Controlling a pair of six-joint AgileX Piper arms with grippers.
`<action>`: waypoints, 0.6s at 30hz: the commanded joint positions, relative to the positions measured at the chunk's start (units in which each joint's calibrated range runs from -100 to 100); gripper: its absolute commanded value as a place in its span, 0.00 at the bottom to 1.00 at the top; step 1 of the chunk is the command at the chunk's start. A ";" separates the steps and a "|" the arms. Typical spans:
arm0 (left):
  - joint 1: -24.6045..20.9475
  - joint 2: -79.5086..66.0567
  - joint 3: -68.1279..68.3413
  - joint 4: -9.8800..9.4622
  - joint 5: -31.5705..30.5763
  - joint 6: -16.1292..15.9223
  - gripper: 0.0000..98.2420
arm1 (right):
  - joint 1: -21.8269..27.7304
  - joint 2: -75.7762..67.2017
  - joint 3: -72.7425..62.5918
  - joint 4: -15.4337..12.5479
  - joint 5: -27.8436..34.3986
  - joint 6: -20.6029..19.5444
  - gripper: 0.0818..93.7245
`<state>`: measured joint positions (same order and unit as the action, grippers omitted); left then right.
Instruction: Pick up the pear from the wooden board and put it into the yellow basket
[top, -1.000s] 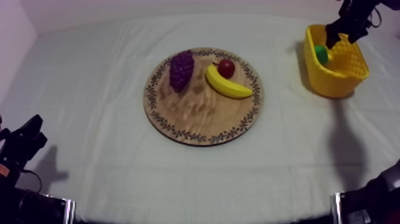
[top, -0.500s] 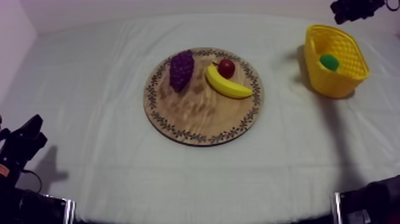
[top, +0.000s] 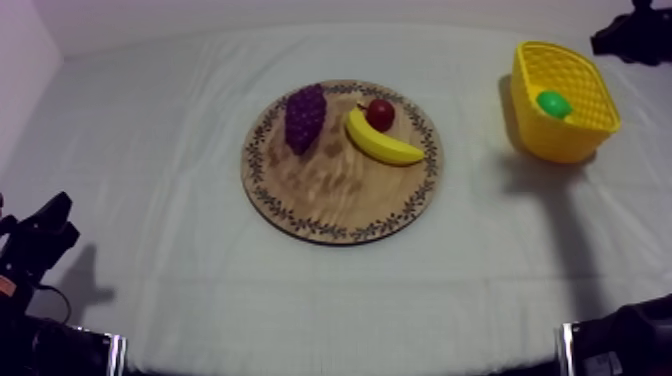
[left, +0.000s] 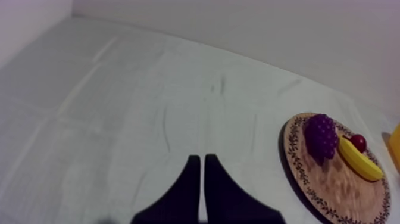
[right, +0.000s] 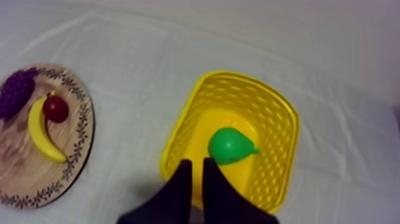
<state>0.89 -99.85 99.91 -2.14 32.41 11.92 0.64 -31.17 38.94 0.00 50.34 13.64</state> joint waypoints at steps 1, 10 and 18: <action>0.01 0.02 -0.02 -0.03 0.01 0.00 0.00 | 0.06 -8.92 10.34 -1.82 -4.37 3.90 0.02; 0.01 0.02 -0.02 -0.03 0.01 -0.01 0.00 | -0.21 -26.26 23.89 -8.50 -5.35 8.81 0.01; 0.01 0.02 -0.02 -0.03 0.01 0.00 0.00 | 1.05 -41.43 38.21 -12.78 -5.93 5.54 0.01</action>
<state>0.89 -99.85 99.91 -2.14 32.41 11.92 1.49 -66.85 71.97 -12.07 45.32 21.37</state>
